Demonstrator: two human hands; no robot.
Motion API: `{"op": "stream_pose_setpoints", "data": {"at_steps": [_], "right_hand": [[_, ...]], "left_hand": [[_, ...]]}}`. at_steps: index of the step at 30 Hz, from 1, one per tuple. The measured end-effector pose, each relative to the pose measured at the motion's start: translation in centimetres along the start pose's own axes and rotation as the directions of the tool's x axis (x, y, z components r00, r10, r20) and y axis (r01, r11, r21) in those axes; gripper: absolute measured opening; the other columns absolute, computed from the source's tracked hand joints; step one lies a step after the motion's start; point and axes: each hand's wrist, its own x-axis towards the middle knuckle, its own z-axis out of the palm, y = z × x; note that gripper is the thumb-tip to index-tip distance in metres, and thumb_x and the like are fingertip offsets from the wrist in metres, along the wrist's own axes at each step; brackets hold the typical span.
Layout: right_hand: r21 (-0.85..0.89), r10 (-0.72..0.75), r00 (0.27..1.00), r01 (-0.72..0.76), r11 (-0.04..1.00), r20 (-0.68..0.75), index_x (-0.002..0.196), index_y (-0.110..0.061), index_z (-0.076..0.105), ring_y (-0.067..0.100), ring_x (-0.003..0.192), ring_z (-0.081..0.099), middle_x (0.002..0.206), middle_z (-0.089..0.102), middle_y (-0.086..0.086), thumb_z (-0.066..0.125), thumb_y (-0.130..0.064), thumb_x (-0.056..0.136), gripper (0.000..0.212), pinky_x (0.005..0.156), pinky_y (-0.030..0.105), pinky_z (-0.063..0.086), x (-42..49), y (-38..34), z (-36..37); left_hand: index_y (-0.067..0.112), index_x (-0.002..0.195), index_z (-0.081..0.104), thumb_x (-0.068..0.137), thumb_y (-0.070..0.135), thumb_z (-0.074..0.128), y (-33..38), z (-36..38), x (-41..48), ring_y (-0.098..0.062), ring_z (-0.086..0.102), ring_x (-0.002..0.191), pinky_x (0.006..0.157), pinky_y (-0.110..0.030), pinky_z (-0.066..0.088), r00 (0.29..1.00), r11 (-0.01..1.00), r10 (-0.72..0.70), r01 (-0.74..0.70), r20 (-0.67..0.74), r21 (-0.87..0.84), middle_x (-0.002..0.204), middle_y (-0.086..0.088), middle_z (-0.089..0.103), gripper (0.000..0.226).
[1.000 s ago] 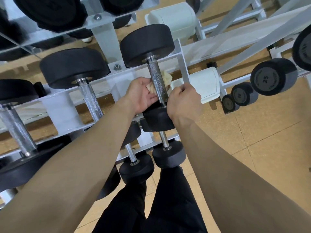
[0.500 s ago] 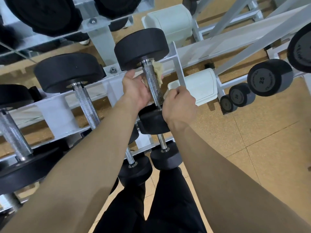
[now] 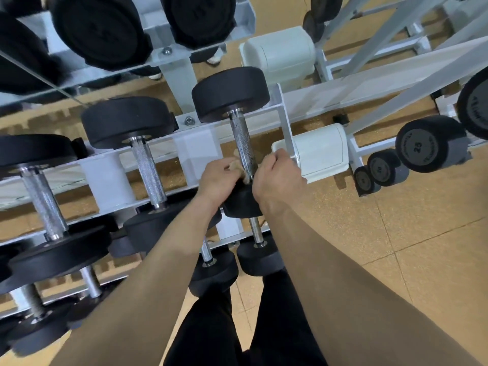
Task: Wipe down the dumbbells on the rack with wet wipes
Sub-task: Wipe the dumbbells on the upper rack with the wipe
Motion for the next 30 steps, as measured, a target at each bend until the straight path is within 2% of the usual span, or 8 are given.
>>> {"op": "stream_pose_setpoints", "data": {"at_steps": [4, 8, 11, 16, 18, 23, 26, 30], "right_hand": [[0.14, -0.016, 1.0, 0.018, 0.99, -0.016, 0.09, -0.025, 0.055, 0.02, 0.083, 0.056, 0.084, 0.057, -0.004, 0.033, -0.035, 0.096, 0.024, 0.091, 0.047, 0.048, -0.3, 0.4, 0.0], [0.231, -0.138, 0.985, 0.11, 0.967, 0.106, 0.134, -0.027, 0.056, 0.019, 0.123, 0.053, 0.135, 0.058, -0.004, 0.035, -0.033, 0.101, 0.039, 0.108, 0.045, 0.037, -0.1, 1.7, -0.5], [0.372, -0.283, 0.901, 0.152, 0.916, 0.328, 0.148, -0.036, 0.044, 0.013, 0.136, 0.048, 0.15, 0.051, -0.01, 0.035, -0.036, 0.106, 0.043, 0.118, 0.045, 0.033, 0.0, 2.8, -1.9], [0.585, -0.343, 0.844, 0.043, 0.81, 0.413, 0.133, -0.021, 0.064, 0.01, 0.118, 0.061, 0.129, 0.067, -0.004, 0.046, -0.024, 0.106, 0.032, 0.107, 0.035, 0.049, 3.2, 5.2, -4.1], [0.585, -0.3, 0.869, 0.015, 0.811, 0.394, 0.122, -0.017, 0.071, 0.012, 0.108, 0.065, 0.116, 0.072, -0.004, 0.051, -0.014, 0.103, 0.028, 0.098, 0.032, 0.052, 5.5, 5.5, -4.9], [0.573, -0.242, 0.861, -0.069, 0.817, 0.448, 0.12, -0.016, 0.073, 0.012, 0.105, 0.065, 0.105, 0.069, -0.012, 0.06, -0.018, 0.1, 0.024, 0.096, 0.025, 0.05, 9.0, 2.7, -3.1], [0.544, -0.29, 0.863, 0.021, 0.839, 0.414, 0.089, -0.017, 0.073, 0.01, 0.079, 0.06, 0.082, 0.065, -0.007, 0.056, -0.02, 0.101, 0.021, 0.074, 0.025, 0.044, 9.8, 0.1, -0.6], [0.431, -0.4, 0.831, 0.221, 0.875, 0.387, 0.071, -0.014, 0.055, 0.016, 0.066, 0.046, 0.069, 0.054, -0.002, 0.046, -0.018, 0.103, 0.034, 0.063, 0.029, 0.03, 9.4, -0.4, 1.7]], "left_hand": [[0.021, 0.111, 0.074, 0.094, 0.011, 0.063, -0.1, 1.8, -2.1, -0.012, 0.068, 0.098, 0.094, -0.034, 0.056, 0.95, 0.989, 0.02, -0.064, -0.312, -0.131, 0.106, 0.003, 0.075, 0.022], [0.017, 0.108, 0.074, 0.095, 0.011, 0.065, 1.0, 3.2, -4.8, -0.013, 0.069, 0.096, 0.092, -0.031, 0.056, 0.868, 0.967, 0.071, -0.18, -0.491, -0.18, 0.103, 0.003, 0.075, 0.017], [0.017, 0.108, 0.075, 0.096, 0.011, 0.066, 2.3, 4.2, -5.6, -0.012, 0.071, 0.095, 0.088, -0.03, 0.058, 0.88, 0.95, 0.067, -0.2, -0.47, -0.239, 0.1, 0.003, 0.076, 0.016], [0.023, 0.11, 0.078, 0.096, 0.014, 0.067, 4.5, 5.4, -6.2, -0.008, 0.069, 0.106, 0.093, -0.018, 0.051, 0.952, 0.939, 0.152, -0.222, -0.265, -0.261, 0.112, 0.004, 0.075, 0.02], [0.029, 0.105, 0.076, 0.097, 0.016, 0.061, 4.5, 5.9, -6.1, -0.004, 0.061, 0.112, 0.099, -0.018, 0.044, 0.942, 0.95, 0.097, -0.184, -0.322, -0.253, 0.119, 0.005, 0.068, 0.022], [0.025, 0.101, 0.063, 0.102, 0.03, 0.041, 4.0, 7.9, -3.7, -0.019, 0.058, 0.104, 0.092, -0.032, 0.042, 0.684, 0.966, -0.233, 0.08, -0.692, -0.246, 0.113, 0.005, 0.065, 0.023], [0.022, 0.102, 0.064, 0.098, 0.04, 0.035, 4.0, 8.0, -2.7, -0.028, 0.06, 0.101, 0.096, -0.046, 0.047, 0.651, 0.965, -0.26, 0.206, -0.713, -0.164, 0.108, -0.001, 0.066, 0.035], [0.022, 0.09, 0.059, 0.096, 0.042, 0.036, 3.5, 8.4, -2.3, -0.029, 0.061, 0.094, 0.092, -0.047, 0.05, 0.634, 0.979, -0.198, 0.166, -0.748, -0.118, 0.097, -0.003, 0.066, 0.031]]}}
